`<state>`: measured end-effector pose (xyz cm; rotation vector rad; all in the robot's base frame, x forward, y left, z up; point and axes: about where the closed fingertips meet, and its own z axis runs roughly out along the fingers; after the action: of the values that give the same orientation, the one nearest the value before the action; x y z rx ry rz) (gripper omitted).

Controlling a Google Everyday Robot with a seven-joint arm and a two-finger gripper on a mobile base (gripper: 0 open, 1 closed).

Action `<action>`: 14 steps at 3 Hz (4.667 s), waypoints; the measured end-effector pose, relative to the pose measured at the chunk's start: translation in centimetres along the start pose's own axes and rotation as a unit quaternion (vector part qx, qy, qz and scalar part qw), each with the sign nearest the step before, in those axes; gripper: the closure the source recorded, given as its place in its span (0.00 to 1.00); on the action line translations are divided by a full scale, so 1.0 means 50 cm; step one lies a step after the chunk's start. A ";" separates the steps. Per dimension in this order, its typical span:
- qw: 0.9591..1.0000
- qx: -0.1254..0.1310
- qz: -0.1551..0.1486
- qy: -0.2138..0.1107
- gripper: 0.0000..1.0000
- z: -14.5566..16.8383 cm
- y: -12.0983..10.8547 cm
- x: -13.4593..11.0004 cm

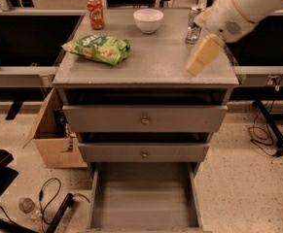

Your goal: Place green rice chip bag into bottom drawer

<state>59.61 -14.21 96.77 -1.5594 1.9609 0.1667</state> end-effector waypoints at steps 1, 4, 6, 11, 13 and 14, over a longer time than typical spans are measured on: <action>0.996 0.007 0.013 -0.086 0.00 0.095 -0.132 -0.088; 0.991 -0.054 -0.018 -0.125 0.00 0.310 -0.180 -0.170; 0.988 -0.116 0.001 -0.102 0.00 0.552 -0.169 -0.310; 0.990 -0.136 0.012 -0.040 0.89 0.644 -0.129 -0.374; 0.991 -0.120 0.053 -0.032 1.00 0.561 -0.170 -0.298; 0.989 -0.105 0.103 -0.031 1.00 0.445 -0.202 -0.188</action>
Offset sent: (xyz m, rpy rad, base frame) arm 0.0658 0.0362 -0.0014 0.1345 -0.0307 0.0197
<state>78.48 0.94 86.77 -1.4559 2.1077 0.5146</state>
